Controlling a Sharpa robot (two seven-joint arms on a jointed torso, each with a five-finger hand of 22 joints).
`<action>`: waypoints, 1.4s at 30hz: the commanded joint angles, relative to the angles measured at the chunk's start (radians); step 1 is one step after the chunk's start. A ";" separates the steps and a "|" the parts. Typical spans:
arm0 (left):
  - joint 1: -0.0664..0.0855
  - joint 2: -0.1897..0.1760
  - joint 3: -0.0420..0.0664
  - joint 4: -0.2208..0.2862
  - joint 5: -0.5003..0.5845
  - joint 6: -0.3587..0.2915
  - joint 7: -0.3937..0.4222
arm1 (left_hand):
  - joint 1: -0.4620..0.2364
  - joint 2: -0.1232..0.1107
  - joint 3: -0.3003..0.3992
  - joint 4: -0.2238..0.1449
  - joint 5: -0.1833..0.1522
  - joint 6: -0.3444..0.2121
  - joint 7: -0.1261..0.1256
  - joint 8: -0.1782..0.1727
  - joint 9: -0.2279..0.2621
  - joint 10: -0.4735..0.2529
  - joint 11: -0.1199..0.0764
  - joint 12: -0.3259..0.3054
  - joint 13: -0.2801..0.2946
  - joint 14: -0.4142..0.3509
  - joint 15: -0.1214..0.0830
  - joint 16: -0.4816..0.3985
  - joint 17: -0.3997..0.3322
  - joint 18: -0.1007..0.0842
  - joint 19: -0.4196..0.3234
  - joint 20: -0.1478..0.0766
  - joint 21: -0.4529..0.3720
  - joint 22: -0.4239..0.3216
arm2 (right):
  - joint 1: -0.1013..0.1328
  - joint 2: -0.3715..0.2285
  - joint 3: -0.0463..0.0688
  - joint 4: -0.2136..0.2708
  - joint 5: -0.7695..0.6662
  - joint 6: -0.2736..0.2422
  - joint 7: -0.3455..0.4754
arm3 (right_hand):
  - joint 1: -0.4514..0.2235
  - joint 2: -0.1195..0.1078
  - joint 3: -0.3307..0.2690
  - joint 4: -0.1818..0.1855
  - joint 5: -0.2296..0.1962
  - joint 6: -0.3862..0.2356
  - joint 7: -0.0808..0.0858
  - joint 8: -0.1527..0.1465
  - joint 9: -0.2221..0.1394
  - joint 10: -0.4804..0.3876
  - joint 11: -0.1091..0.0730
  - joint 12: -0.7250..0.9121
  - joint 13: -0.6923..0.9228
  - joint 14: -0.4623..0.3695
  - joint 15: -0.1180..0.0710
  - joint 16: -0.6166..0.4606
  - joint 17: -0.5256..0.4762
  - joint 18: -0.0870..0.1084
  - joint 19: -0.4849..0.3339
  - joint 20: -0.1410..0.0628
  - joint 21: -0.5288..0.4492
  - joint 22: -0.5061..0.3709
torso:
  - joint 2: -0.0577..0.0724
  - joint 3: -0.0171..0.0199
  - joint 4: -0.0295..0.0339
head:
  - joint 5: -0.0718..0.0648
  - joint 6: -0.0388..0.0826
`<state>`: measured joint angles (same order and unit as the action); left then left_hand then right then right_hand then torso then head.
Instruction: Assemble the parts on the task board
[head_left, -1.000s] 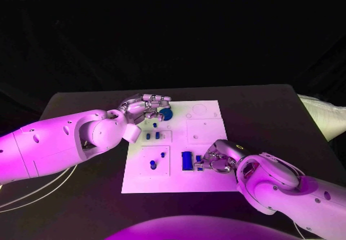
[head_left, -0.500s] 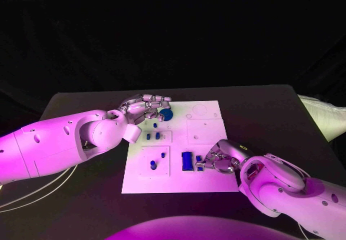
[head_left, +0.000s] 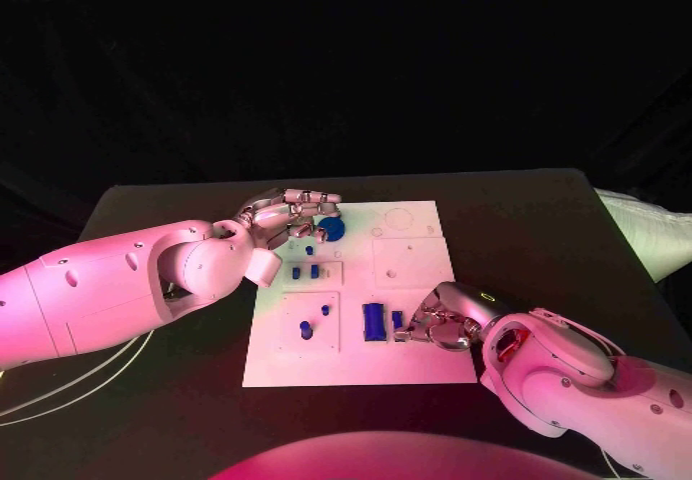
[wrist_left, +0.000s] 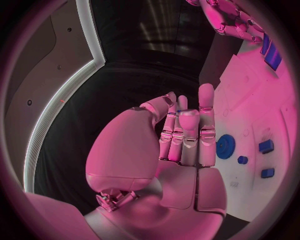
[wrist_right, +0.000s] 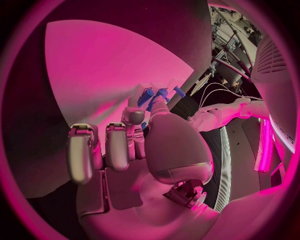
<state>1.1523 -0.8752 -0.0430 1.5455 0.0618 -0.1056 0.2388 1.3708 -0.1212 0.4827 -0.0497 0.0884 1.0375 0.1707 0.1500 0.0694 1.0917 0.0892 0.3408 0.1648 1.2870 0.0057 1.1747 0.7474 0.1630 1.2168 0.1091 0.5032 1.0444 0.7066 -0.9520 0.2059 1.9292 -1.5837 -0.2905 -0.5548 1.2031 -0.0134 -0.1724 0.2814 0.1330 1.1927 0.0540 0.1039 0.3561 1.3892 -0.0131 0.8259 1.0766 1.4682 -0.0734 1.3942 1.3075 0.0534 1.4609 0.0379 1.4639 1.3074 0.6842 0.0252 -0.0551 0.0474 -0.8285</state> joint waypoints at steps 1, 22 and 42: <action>-0.001 0.002 0.001 0.001 -0.003 0.019 0.003 | -0.010 0.003 -0.007 0.000 0.005 -0.008 -0.001 0.005 0.000 -0.006 0.002 0.006 -0.001 0.007 0.003 0.003 0.002 0.019 0.004 0.000 -0.004 -0.001 | -0.002 0.000 0.000 0.002 -0.012 0.024 0.004 | 0.008 -0.002 -0.005 -0.002 -0.001 0.000 0.006 -0.001 0.001 0.004 -0.002 -0.004 0.002 0.056 -0.004 -0.002 0.000 -0.012 0.003 -0.002 -0.003 0.124 | 0.000 -0.0005 0.0005 | 0.002 0.000; -0.001 0.003 0.001 0.001 -0.003 0.019 0.001 | -0.012 0.005 -0.008 0.002 0.005 -0.010 0.000 0.006 0.000 -0.008 0.003 0.008 -0.002 0.007 0.004 0.006 0.002 0.019 0.006 0.000 -0.004 -0.002 | -0.002 0.007 0.000 -0.027 -0.016 0.048 0.005 | 0.045 0.016 -0.005 -0.007 0.000 0.000 0.006 -0.001 0.002 0.005 -0.002 -0.004 0.006 0.056 -0.005 -0.002 0.002 -0.012 0.003 -0.002 -0.002 0.125 | 0.000 -0.0004 0.0016 | 0.005 -0.006; -0.004 0.005 0.001 -0.001 -0.005 0.019 0.001 | -0.012 0.005 -0.008 0.002 0.005 -0.010 0.000 0.006 0.000 -0.008 0.003 0.008 -0.002 0.007 0.004 0.006 0.002 0.019 0.006 0.000 -0.004 -0.002 | -0.002 0.023 0.000 -0.033 -0.019 -0.006 0.028 | 0.090 0.026 -0.024 -0.012 -0.008 -0.002 0.008 -0.004 0.003 0.003 0.000 -0.012 0.006 0.055 -0.004 -0.006 -0.003 -0.011 0.001 -0.001 -0.005 0.122 | -0.001 0.0001 0.0007 | 0.006 -0.001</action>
<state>1.1484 -0.8721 -0.0430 1.5436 0.0606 -0.1049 0.2356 1.3655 -0.1158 0.4801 -0.0471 0.0884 1.0375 0.1707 0.1500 0.0694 1.0883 0.0926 0.3459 0.1648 1.2869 0.0057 1.1746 0.7482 0.1631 1.2167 0.1091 0.5033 1.0434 0.7072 -0.9275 0.2076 1.8943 -1.6043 -0.2775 -0.5366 1.2979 0.0102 -0.1907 0.2694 0.1258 1.1871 0.0596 0.0956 0.3542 1.3892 -0.0131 0.8164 1.0829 1.4682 -0.0734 1.3942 1.3055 0.0534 1.4609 0.0379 1.4639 1.3079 0.6841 0.0256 -0.0542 0.0541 -0.8318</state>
